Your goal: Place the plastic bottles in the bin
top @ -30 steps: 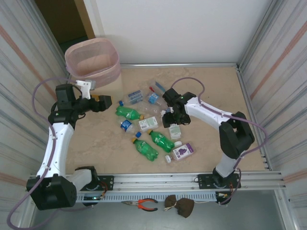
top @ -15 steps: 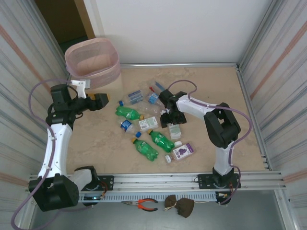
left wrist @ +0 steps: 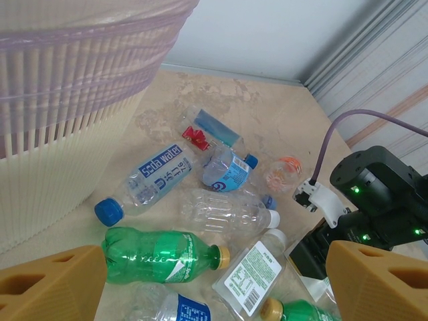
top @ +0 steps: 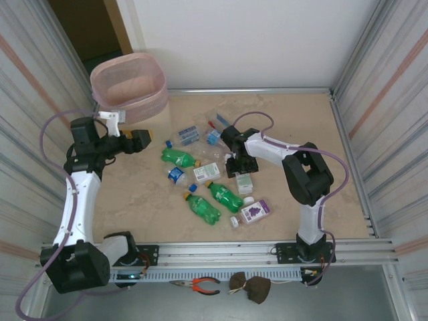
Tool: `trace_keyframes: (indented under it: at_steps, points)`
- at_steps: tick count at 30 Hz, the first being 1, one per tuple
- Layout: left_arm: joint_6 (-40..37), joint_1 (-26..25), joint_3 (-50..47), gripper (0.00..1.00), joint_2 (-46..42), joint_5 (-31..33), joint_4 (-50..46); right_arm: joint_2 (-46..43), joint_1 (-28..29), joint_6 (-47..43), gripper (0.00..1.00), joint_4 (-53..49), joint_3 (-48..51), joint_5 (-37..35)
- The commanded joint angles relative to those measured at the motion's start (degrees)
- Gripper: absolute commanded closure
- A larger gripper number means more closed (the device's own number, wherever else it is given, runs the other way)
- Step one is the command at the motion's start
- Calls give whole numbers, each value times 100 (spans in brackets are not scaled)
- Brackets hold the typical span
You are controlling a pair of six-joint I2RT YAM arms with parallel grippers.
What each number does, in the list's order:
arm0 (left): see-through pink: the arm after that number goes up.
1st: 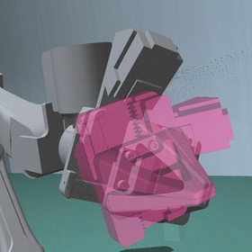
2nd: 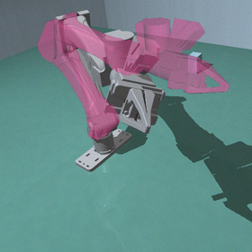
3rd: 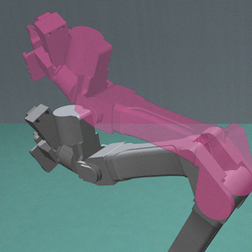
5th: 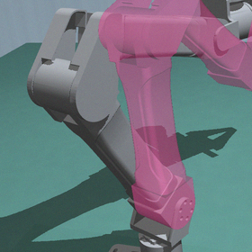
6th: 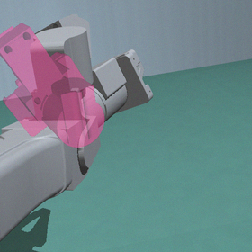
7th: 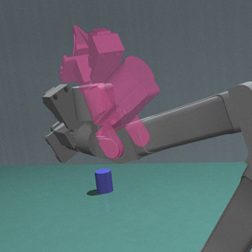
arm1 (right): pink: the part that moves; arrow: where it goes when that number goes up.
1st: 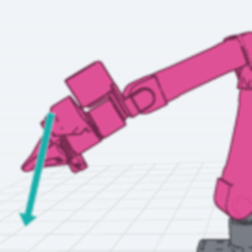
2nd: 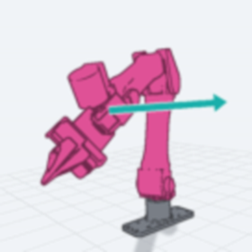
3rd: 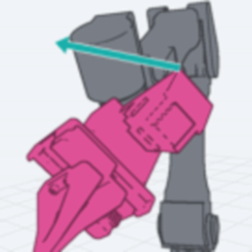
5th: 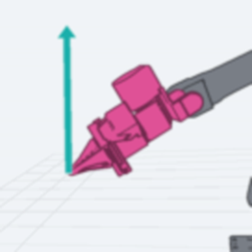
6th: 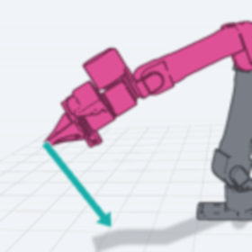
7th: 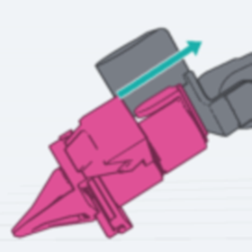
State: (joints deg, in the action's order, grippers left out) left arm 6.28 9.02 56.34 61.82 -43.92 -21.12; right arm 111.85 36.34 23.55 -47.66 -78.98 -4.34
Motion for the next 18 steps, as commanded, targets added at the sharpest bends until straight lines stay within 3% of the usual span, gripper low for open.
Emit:
trace_keyframes:
  at_steps: [1,18]
  points:
    - [1,46,-8,14,7,-55,-33,81,-28,75,36,55,-96,-114]
    - [-56,-80,-173,17,-96,-227,302,-1410,-66,-122,39,864,437,-674]
